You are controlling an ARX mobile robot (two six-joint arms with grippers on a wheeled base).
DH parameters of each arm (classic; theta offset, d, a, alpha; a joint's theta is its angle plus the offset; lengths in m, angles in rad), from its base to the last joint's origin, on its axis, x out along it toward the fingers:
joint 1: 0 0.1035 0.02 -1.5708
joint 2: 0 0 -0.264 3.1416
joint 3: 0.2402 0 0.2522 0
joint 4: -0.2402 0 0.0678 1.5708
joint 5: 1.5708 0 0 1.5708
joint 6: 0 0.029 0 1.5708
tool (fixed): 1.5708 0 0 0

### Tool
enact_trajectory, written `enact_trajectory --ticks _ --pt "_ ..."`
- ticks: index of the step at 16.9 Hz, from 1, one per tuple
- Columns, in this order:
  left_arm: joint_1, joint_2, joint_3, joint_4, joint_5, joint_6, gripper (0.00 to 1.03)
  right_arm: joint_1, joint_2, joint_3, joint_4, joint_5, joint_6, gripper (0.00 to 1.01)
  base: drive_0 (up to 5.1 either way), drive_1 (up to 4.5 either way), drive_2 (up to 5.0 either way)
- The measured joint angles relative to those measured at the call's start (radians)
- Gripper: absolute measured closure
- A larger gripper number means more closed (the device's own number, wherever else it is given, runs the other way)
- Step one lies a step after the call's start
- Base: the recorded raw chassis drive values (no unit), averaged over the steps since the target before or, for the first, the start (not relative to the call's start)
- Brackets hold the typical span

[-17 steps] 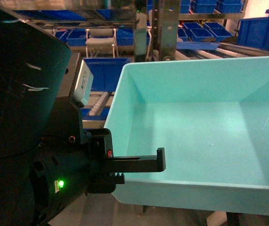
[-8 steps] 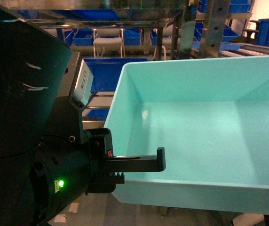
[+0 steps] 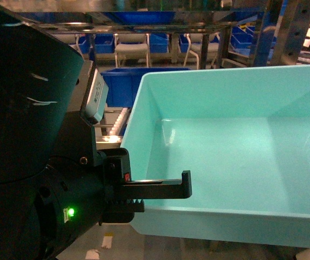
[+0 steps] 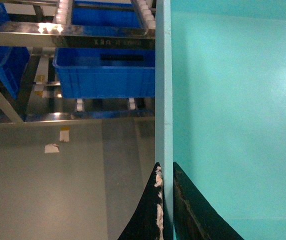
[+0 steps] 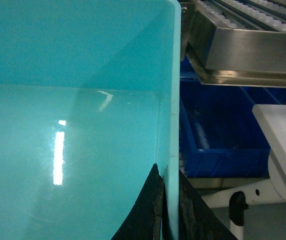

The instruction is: Organize blue bins on left shelf correctly

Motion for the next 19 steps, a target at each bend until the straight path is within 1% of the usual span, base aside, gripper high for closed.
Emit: enact_trajectory --ticks 3,7,19 --pt "0.006 0.0 0.0 0.002 -0.002 0.002 1.01 0.002 0.0 0.0 0.004 -0.006 0.0 0.99 -0.1 1.89 -2.0" --pt "-0.001 0.0 0.0 0.002 0.0 0.007 1.01 0.0 0.0 0.0 -0.002 0.0 0.0 0.99 -3.3 4.83 -1.8" --pt "0.0 0.0 0.0 0.002 -0.001 0.01 1.01 0.0 0.0 0.0 0.001 0.0 0.0 0.99 -3.3 4.91 -1.5"
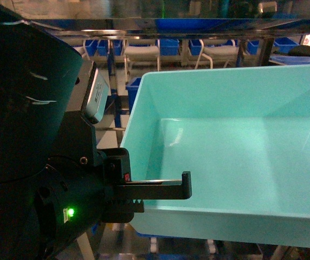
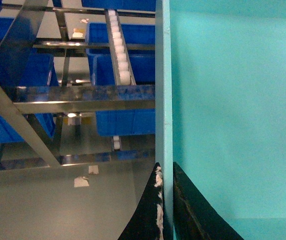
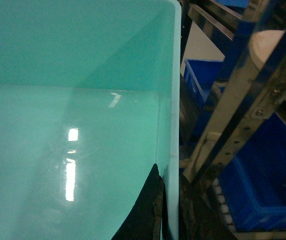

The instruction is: Organize blue bins on left shelf correctly

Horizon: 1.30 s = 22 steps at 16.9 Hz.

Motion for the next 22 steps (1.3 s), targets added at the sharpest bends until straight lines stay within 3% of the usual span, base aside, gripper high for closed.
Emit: enact_trajectory --ticks 3,19,22 --pt "0.001 0.0 0.0 0.0 0.001 0.0 1.01 0.0 0.0 0.0 -0.003 -0.001 0.0 0.99 -2.6 4.5 -1.7" --pt "0.0 0.0 0.0 0.0 0.0 0.0 1.01 -0.001 0.0 0.0 0.0 -0.001 0.0 0.99 0.0 1.07 -1.1" --pt "-0.001 0.0 0.0 0.001 -0.001 0.0 1.01 -0.001 -0.001 0.0 0.003 0.0 0.0 0.99 0.0 4.17 -4.1"
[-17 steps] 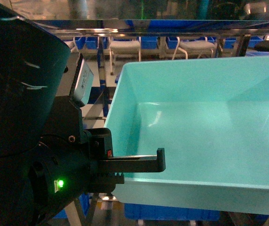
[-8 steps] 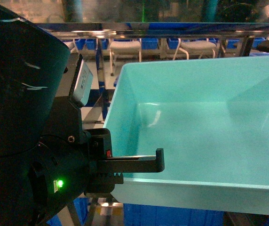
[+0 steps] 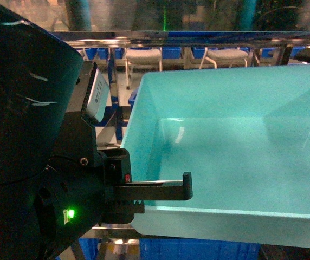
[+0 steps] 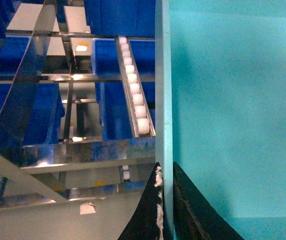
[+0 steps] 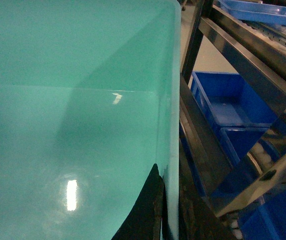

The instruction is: Organize blue bins on left shelf correctly

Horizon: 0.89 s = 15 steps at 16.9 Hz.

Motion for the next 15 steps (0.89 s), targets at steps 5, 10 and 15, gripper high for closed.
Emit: enact_trajectory --ticks 5,10,15 --pt "0.002 0.001 0.0 -0.003 0.001 0.0 1.01 0.001 0.003 0.0 -0.003 -0.002 0.0 0.99 0.0 0.84 -0.8" --pt "0.047 0.137 0.037 0.05 0.072 0.015 1.01 0.024 0.161 0.051 0.001 0.03 0.058 0.99 0.0 0.0 0.0" --pt "0.154 0.362 0.141 0.127 0.126 0.084 1.01 0.113 0.355 0.146 0.082 0.107 0.092 0.99 0.0 0.0 0.0"
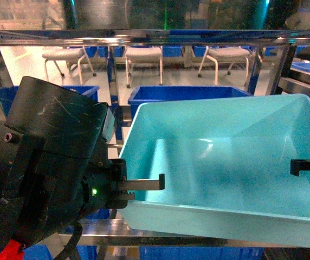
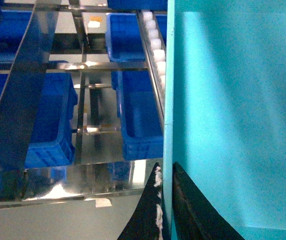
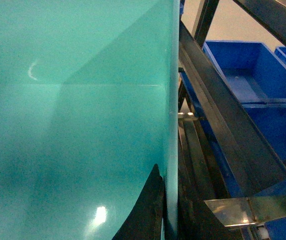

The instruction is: Organize blue bins on left shelf correctly

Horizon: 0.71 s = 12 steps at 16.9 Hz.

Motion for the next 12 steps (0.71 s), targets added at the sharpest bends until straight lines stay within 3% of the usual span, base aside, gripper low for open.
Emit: enact_trajectory --ticks 7,12 --pt "-0.007 0.001 0.0 -0.004 0.003 0.001 1.01 -0.001 0.0 0.0 0.0 0.01 -0.001 0.99 0.0 0.0 0.0" --pt "-0.006 0.0 0.0 -0.004 0.004 0.002 1.01 -0.001 0.0 0.0 0.0 0.007 -0.001 0.99 2.7 2.17 -5.1"
